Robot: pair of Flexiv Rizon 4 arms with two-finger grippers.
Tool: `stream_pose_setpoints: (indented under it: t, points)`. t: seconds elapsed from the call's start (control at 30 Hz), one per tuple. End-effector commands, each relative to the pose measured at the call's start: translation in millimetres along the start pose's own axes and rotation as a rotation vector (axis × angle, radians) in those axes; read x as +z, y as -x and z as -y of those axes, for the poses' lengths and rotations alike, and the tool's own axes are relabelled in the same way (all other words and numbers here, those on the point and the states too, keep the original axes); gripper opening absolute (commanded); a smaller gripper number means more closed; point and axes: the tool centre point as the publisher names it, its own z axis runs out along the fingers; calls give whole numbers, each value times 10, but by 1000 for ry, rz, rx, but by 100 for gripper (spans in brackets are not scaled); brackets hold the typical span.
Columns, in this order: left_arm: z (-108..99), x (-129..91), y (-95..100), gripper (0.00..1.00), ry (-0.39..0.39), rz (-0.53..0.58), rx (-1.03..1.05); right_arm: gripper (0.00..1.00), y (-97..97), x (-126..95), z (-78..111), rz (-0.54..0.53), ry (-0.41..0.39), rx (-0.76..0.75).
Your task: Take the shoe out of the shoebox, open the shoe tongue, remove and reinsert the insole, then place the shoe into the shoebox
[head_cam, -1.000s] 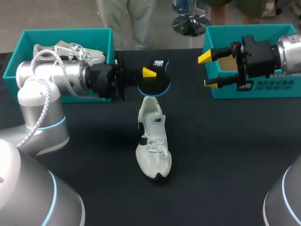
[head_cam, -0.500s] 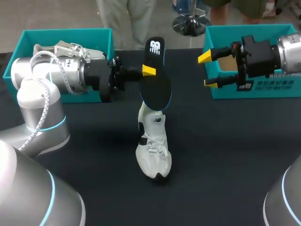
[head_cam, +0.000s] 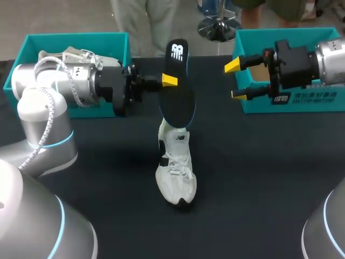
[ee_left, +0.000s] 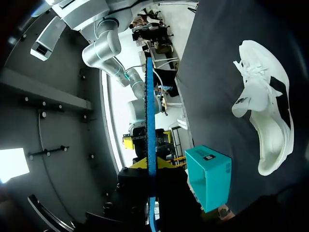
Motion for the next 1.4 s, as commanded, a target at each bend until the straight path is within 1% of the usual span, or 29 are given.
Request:
stream_pose_setpoints:
  t: [0.03,0.17,0.4,0.57,0.67,0.7,0.73,0.77,0.8,0.83,0.87,0.9,1.0,1.03,1.07,1.23,1.3,1.4]
  points:
    - [-4,40,0,0,3,1,0,100,-14,188,-51,0,-8,0]
    - [-14,86,19,0,10,9,-8,100,-71,304,-57,-18,-6,-20]
    - [-40,197,-1,0,9,23,-41,100,-154,524,-74,-30,-54,-41]
    - [-75,257,-3,0,21,38,-45,100,-183,615,-79,-28,-72,-38]
    - [-112,292,17,0,28,43,-41,96,-201,651,-73,-28,-84,-39]
    - [-118,302,24,0,29,49,-40,92,-207,660,-70,-29,-85,-39]
    - [-125,310,28,0,30,52,-40,85,-210,664,-68,-29,-85,-40]
    - [-135,318,30,0,32,56,-42,82,-211,666,-65,-29,-85,-40]
    - [-145,326,34,0,34,60,-42,76,-212,668,-58,-30,-85,-39]
    - [-158,331,38,0,37,64,-43,66,-213,671,-51,-31,-84,-39]
    - [-172,335,39,0,39,65,-44,62,-214,678,-43,-32,-85,-38]
    - [-185,339,38,0,42,67,-46,60,-217,689,-35,-34,-87,-38]
    - [-190,349,35,0,41,69,-47,60,-221,711,-18,-37,-92,-39]
    - [-189,353,31,0,40,68,-46,57,-222,715,-13,-38,-93,-39]
    - [-190,357,25,0,40,68,-45,49,-223,720,-8,-40,-93,-39]
    - [-204,367,12,0,41,68,-48,47,-237,757,15,-46,-97,-41]
    - [-204,374,22,0,40,71,-47,43,-235,766,19,-49,-98,-41]
    - [-207,380,29,0,42,75,-44,39,-232,779,24,-53,-100,-41]
